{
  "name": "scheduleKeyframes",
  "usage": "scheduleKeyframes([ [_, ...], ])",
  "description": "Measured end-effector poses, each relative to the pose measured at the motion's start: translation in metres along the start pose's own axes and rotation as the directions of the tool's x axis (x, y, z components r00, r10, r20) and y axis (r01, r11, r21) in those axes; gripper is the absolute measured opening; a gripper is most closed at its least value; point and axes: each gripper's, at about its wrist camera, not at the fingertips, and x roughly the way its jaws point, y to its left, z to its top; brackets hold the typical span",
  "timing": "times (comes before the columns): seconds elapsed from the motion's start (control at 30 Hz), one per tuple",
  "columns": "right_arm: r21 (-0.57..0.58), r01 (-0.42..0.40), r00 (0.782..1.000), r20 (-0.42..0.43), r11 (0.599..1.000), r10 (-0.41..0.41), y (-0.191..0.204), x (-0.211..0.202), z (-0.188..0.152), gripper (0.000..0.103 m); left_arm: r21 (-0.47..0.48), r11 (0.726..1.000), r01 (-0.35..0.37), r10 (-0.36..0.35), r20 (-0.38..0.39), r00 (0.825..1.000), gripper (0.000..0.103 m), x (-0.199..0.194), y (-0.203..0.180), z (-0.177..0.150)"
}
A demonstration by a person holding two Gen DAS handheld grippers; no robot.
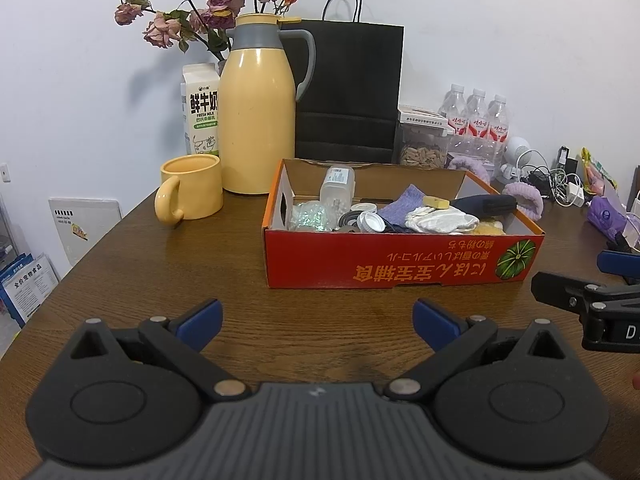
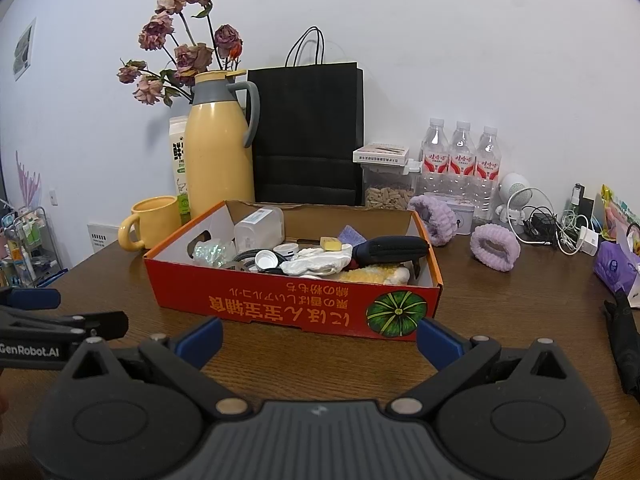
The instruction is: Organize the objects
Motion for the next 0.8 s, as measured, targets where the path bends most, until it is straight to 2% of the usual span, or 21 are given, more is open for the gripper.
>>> scheduleKeyframes([
  [0.8, -0.001, 0.002, 1.0, -0.001, 1.0, -0.002, -0.0015, -0.001, -0.0023, 0.103, -0.001, 1.0, 0.025, -0.025, 0.008, 1.0, 0.103, -0.0032, -0.0004, -0.0003],
])
